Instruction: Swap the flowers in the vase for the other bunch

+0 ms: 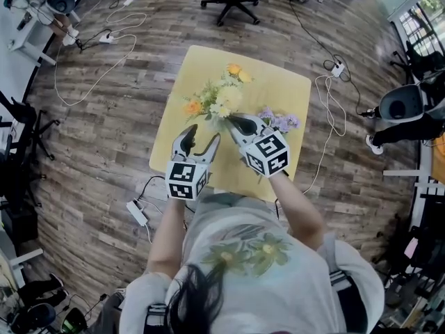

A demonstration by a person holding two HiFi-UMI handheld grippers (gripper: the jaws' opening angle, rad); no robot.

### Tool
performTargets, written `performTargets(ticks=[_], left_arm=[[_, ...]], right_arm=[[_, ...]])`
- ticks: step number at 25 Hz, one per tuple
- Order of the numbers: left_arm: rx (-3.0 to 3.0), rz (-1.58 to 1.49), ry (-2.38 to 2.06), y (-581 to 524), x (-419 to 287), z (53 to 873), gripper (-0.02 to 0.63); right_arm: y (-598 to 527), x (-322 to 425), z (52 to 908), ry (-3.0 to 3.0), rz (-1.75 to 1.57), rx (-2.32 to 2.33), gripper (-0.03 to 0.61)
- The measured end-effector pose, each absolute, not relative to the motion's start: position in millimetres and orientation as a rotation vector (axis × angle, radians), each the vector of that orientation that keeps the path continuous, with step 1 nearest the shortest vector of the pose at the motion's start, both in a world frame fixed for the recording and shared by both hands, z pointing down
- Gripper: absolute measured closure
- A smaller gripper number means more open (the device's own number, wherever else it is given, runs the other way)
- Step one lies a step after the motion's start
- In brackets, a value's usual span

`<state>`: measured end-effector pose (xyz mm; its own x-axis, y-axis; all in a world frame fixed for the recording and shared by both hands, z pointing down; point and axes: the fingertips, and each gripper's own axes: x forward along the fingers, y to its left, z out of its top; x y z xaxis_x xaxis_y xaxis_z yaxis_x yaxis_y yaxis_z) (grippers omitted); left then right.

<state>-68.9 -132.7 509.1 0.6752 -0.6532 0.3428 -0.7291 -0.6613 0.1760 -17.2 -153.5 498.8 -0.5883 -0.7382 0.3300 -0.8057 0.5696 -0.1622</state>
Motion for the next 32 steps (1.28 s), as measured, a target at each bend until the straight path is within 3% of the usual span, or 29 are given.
performTargets(ticks=[4,7,10,16,21,22,24,28,32], left_arm=[[2.6,0.264,-0.986,-155,-59,495,0.26],[2.682,0.376,-0.983,-169,-53,500,0.236],[2.755,0.491,-0.92,-176,-46,510,0.235],[2.656,0.182,-0.763,-189,-44,488,0.236],[2.723,0.283,-0.666,-198,-30,494,0.236],[2.723,0.288,-0.63,-199,-28,493,0.242],[2.718,0.295,-0.577,-198,-26,493,0.336],[2.705,0.276,-0.595,-195,-17,495,0.453],[2.682,0.196,-0.635,-199,-16,492,0.506]], right_arm=[[-154,-20,500,-2.591,0.424,1.265,0.532],[-155,-18,502,-2.595,0.433,1.261,0.532],[-158,-14,503,-2.605,0.435,1.238,0.532],[-159,-15,505,-2.624,0.411,1.146,0.532],[-160,-19,508,-2.656,0.4,1.066,0.532],[-162,-19,508,-2.66,0.402,1.063,0.532],[-164,-20,508,-2.657,0.401,1.063,0.532],[-165,-7,506,-2.654,0.433,1.126,0.531],[-163,4,500,-2.697,0.515,1.177,0.529]])
